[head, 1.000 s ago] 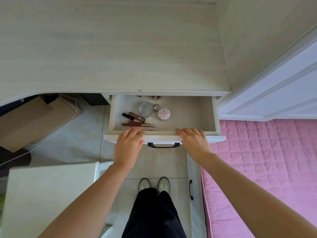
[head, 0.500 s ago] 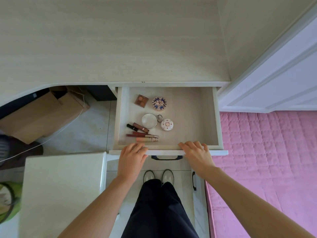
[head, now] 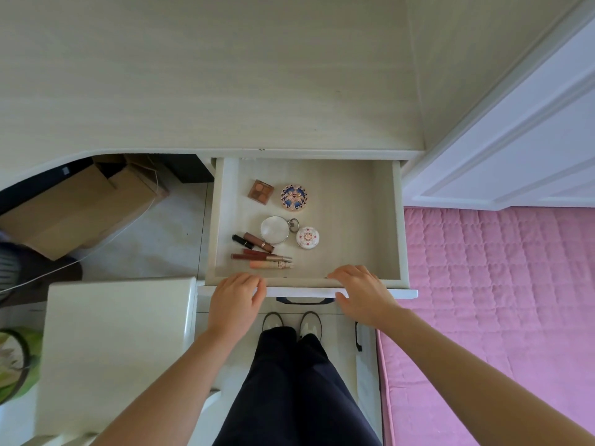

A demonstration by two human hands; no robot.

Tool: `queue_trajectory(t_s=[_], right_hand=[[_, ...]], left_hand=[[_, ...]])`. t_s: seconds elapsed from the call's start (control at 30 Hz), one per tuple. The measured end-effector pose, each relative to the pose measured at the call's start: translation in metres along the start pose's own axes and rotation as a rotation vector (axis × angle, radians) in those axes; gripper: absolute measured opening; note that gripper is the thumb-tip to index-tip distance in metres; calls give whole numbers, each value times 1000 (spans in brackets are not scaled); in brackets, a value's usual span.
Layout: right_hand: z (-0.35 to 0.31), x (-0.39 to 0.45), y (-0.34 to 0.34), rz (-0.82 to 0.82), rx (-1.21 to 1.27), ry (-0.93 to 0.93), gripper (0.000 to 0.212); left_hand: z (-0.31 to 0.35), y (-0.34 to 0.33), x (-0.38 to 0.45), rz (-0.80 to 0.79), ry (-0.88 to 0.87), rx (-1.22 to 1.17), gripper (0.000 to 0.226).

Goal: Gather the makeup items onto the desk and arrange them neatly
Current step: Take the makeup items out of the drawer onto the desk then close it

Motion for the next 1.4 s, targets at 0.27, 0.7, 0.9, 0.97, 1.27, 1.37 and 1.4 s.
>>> queue_trajectory(t_s=[0.27,0.7,0.9,0.97,1.27,1.37,1.4], right_hand=[[-17,67,25,31,98,-21,41],[-36,203,31,107,291,-330,47],[-36,232,23,161,377,-527,60],[-40,236,19,163,377,-562,63],[-41,236,9,227,304,-576,68],[-40,237,10,258,324,-567,70],[-40,237,10,266,326,-561,68]], left_hand=[[-18,-6,73,-39,130,-29,20],[-91,-58,201,-219,372,-52,46],[-98,-75,222,-219,336,45,60],[-101,-81,224,-220,338,50,63],[-108,-97,222,-168,385,2,71],[-105,-96,221,-159,382,-77,78],[-103,-95,221,-155,387,-107,79]])
Point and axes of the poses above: each hand's wrist, its own x-axis towards the middle knuckle, its own y-axis out of the back of the hand, z = x × y, the point moved 6 cm from there along x, towards the middle knuckle, and after that the axes turned 5 degrees about -y, right-handed, at the moved point
